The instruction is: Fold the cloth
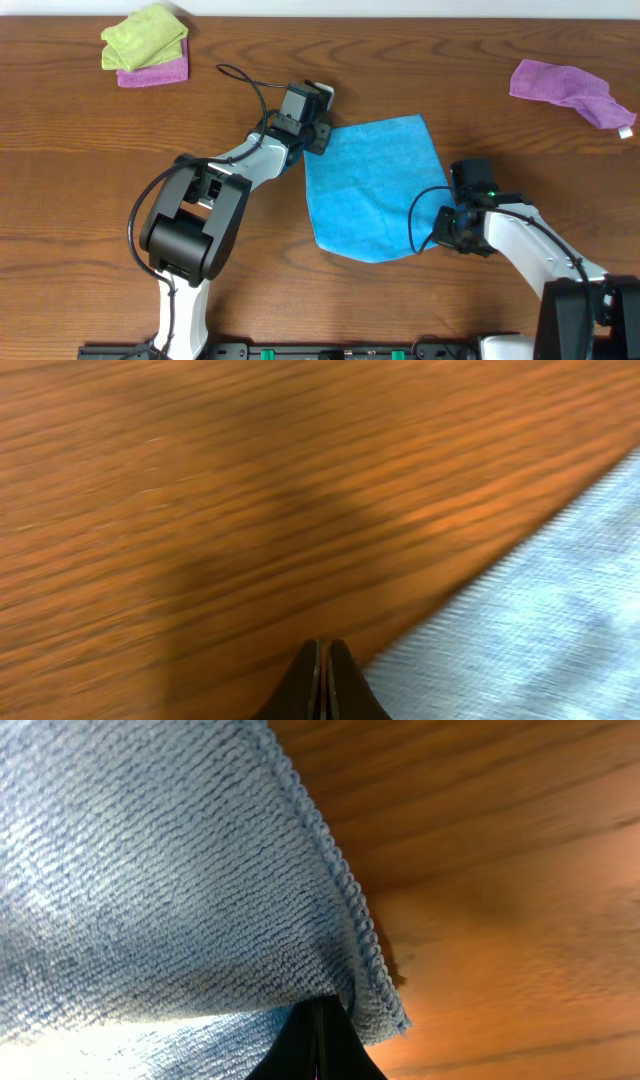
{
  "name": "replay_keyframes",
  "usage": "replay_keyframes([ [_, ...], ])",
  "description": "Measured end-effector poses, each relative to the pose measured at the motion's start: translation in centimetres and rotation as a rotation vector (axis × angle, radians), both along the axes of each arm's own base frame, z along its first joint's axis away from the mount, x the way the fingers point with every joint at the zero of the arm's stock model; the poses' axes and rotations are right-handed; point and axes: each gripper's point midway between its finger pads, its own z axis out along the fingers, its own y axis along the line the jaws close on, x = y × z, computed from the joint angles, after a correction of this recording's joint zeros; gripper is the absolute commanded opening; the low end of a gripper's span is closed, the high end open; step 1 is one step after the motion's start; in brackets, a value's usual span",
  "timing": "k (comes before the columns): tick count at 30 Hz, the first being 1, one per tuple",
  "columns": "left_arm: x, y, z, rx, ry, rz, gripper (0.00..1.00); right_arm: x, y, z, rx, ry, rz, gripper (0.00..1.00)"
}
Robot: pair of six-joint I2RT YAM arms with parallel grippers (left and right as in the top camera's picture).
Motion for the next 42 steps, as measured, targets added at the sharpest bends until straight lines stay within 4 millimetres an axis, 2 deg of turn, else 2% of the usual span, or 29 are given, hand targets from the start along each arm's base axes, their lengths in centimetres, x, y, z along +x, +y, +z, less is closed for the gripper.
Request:
replay_keyframes([
  [10, -0.1, 2.2, -0.8, 0.103, 0.013, 0.072, 0.06, 0.0, -1.0, 0.0, -0.034, -0.001, -0.020, 0.01],
  [20, 0.0, 2.8, -0.8, 0.131, 0.016, 0.090, 0.06, 0.0, -1.1, 0.0, -0.038, -0.001, -0.020, 0.02],
  [25, -1.0, 3.0, -0.4, 0.145, 0.058, 0.082, 0.06, 0.1, -1.1, 0.0, -0.038, -0.003, -0.020, 0.01],
  [27, -1.3, 2.9, 0.7, 0.135, 0.061, 0.074, 0.06, 0.1, -1.1, 0.0, -0.038, -0.003, -0.020, 0.01],
  [31, -1.7, 2.3, 5.5, 0.078, 0.024, 0.049, 0.06, 0.1, -1.1, 0.0, -0.038, -0.003, -0.020, 0.01],
  [34, -2.0, 1.3, 7.6, 0.024, 0.016, 0.012, 0.06, 0.1, -1.0, 0.0, -0.038, -0.003, -0.020, 0.02],
  [42, -4.3, -0.7, 6.5, -0.025, 0.111, -0.076, 0.05, 0.1, -1.0, 0.0, -0.038, -0.003, -0.020, 0.02],
])
